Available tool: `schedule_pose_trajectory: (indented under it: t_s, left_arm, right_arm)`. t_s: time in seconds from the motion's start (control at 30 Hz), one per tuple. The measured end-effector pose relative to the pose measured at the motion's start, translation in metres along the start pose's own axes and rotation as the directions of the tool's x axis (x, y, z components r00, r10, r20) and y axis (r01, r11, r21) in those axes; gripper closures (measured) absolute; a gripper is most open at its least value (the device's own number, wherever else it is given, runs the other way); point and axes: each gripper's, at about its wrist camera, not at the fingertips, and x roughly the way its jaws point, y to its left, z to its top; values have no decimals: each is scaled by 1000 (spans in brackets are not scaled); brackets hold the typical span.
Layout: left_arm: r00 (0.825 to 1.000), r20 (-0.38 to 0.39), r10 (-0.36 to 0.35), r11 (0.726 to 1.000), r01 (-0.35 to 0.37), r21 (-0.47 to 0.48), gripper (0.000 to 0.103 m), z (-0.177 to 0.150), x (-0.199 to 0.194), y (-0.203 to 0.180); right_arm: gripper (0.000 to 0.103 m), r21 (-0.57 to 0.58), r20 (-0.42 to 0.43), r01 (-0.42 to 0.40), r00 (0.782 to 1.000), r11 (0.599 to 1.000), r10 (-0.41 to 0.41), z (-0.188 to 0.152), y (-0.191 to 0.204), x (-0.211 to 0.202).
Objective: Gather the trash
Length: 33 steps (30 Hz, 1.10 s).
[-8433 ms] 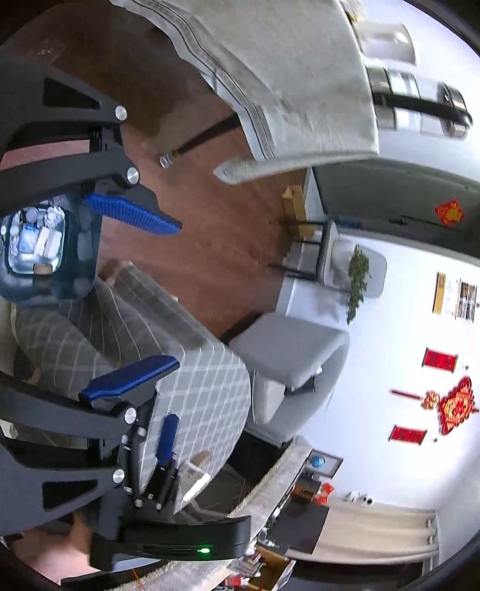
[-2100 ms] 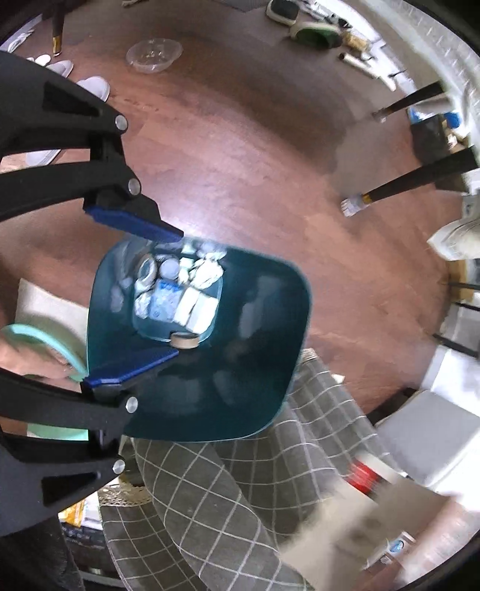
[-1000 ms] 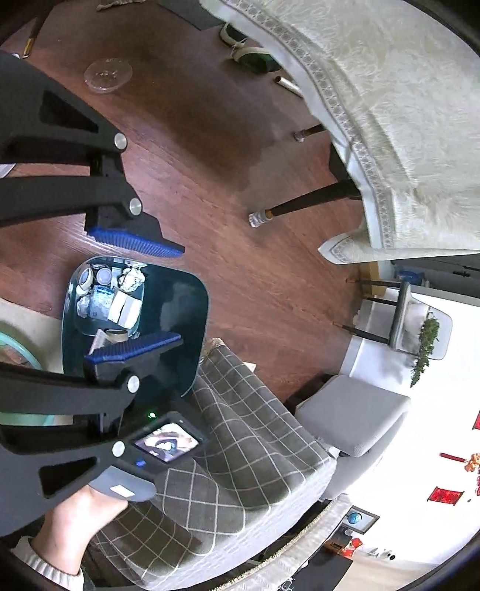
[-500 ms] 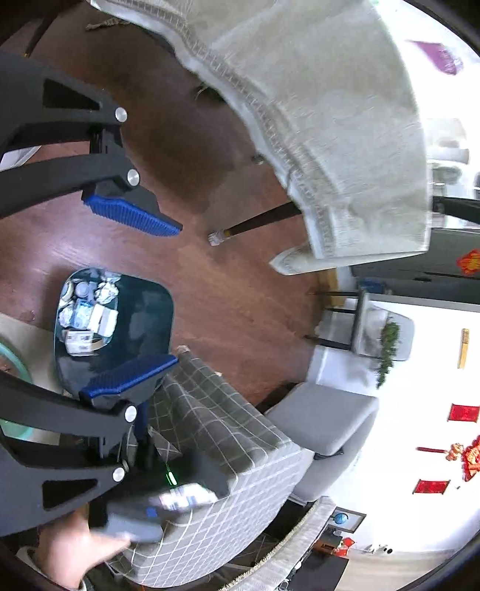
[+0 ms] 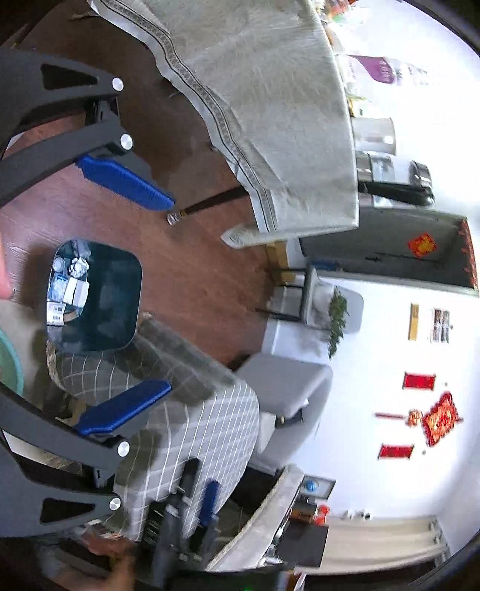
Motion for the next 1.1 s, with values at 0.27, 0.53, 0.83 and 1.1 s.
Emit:
schedule_pose_trajectory:
  t_s: [0.27,0.53,0.83,1.1]
  left_arm:
    - [999,37,-25,1000,24,12,7,-10,-11,-17]
    - [999,-5,-40,996,40,78,6,-34,1,-25]
    - [998,-17,-65,998,65,14,6,-39,9,-15]
    - [998,-32,-46,997,48,65,6,-41,12,-26]
  right_arm:
    - [17,64,96,139,985,988,-145,-26,-45,-82]
    - [13,142,78,229,967,963,-241,-72,-90,-110]
    - [8,174,54,203,975,964,-215,-96,-112,-112]
    - [6,147,92,126,986,981,-140,-99,-103,-119]
